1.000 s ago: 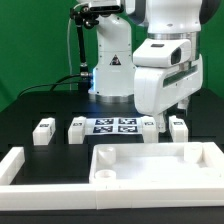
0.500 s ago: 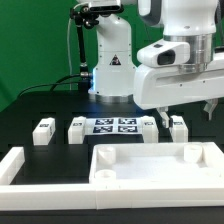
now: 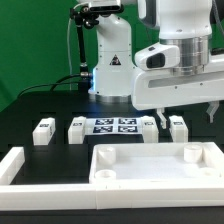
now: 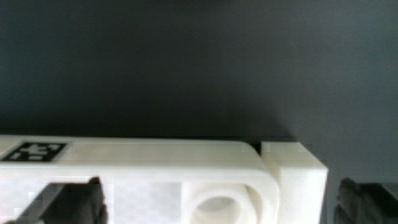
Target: Assemble desk
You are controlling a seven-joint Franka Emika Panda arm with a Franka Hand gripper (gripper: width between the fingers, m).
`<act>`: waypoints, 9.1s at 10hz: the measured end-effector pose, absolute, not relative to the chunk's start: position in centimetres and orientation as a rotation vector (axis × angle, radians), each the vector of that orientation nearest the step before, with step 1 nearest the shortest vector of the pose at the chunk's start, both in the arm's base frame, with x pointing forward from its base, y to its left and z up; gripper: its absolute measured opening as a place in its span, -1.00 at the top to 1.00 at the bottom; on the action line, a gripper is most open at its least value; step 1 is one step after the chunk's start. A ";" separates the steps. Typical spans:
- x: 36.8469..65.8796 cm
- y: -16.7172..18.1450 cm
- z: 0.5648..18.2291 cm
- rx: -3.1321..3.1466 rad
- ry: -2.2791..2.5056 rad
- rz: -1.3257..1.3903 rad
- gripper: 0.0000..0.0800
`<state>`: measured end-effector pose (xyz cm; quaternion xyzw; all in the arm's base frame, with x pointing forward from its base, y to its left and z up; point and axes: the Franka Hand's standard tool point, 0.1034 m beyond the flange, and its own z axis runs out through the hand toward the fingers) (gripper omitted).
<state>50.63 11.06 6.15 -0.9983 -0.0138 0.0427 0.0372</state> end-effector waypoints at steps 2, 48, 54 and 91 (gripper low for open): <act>50.0 11.7 6.8 -3.065 -0.005 0.386 -0.62; 50.8 11.2 12.1 -2.900 0.048 1.011 0.28; 54.5 9.6 16.9 -3.002 -0.023 0.459 0.28; 63.7 11.0 12.8 -2.961 -0.313 -0.750 0.28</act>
Offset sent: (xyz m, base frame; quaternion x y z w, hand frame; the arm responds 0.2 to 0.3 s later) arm -0.0024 -0.0050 -0.0073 0.0159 -0.1675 0.0020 0.9857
